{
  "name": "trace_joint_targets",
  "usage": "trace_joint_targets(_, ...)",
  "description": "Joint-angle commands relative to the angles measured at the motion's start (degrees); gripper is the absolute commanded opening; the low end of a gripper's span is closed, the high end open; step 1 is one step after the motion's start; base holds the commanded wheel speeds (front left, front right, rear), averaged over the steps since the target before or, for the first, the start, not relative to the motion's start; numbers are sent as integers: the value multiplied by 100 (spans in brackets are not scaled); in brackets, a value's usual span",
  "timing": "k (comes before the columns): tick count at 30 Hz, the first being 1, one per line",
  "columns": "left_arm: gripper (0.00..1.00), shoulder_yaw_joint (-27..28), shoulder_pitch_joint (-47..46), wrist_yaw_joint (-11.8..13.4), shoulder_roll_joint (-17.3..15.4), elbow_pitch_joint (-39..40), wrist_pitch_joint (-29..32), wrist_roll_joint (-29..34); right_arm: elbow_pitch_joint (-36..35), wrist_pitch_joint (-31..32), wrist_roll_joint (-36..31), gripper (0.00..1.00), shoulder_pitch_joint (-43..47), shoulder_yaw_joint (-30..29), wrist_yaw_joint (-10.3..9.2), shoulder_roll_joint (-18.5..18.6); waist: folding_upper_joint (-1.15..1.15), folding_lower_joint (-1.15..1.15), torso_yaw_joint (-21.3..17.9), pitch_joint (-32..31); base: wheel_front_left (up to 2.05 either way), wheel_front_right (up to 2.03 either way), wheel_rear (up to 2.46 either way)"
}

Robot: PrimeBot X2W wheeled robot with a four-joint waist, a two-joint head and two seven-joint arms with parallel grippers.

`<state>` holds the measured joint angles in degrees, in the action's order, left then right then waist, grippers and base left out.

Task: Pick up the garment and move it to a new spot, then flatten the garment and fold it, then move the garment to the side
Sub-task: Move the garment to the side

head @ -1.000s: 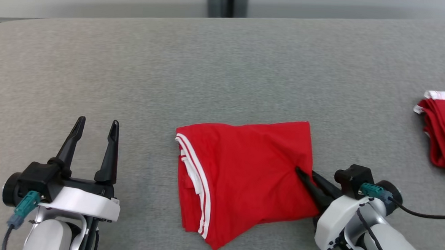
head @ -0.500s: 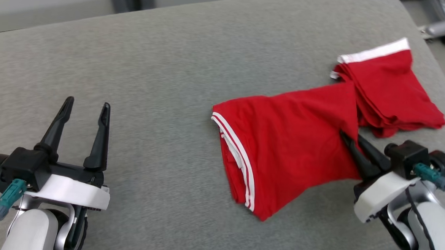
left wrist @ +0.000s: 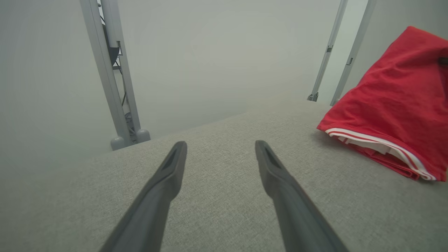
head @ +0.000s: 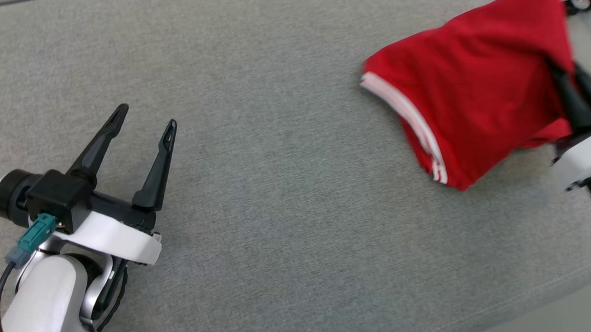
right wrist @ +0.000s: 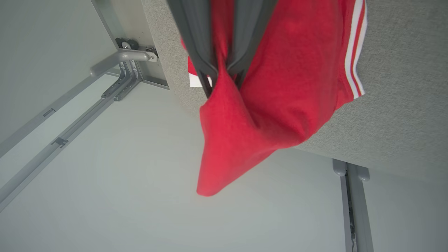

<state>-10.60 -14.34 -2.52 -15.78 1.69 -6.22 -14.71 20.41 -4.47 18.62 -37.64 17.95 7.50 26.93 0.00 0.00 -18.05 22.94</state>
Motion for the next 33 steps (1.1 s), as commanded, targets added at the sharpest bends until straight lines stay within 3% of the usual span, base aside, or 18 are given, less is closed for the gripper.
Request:
trace_joint_targets(1,100,-22,-125,-49,-73,-23,-3,35,139,40,82,0,-176,-45,-1,104,0,0,105,122,0,0,0)
trace_joint_targets(10,100,-290,-416,-168,-45,-178,-41,89,1581,-87,307,0,-729,-67,-1,644,0,0,359,286,0,0,0)
trace_joint_targets(11,100,-307,-442,-185,-43,-193,-60,89,1754,-208,342,10,-811,-102,-2,651,0,0,388,301,0,0,0)
trace_joint_targets(12,100,-334,-478,-191,-44,-215,-73,89,2010,-226,353,42,-868,-129,-1,652,0,0,412,319,0,0,0)
trace_joint_targets(13,100,-358,-507,-206,-41,-245,-82,90,2218,-288,347,100,-905,-140,-1,631,0,0,437,326,0,0,0)
trace_joint_targets(20,100,-415,-617,-190,-6,-362,-174,44,3328,-682,281,100,-1238,-165,-1,424,0,0,567,350,0,0,0)
trace_joint_targets(25,100,-306,-511,-70,29,-468,-302,-50,3608,-914,466,100,-1228,-233,-1,169,0,0,605,199,0,0,0)
trace_joint_targets(30,100,-64,-329,85,15,-496,-420,-210,3122,-1070,430,100,-1111,-390,-1,-133,0,0,639,-62,0,0,0)
trace_joint_targets(33,100,43,-215,164,64,-458,-495,-321,2241,-1073,276,100,-750,-718,-1,-337,0,0,755,-263,0,0,0)
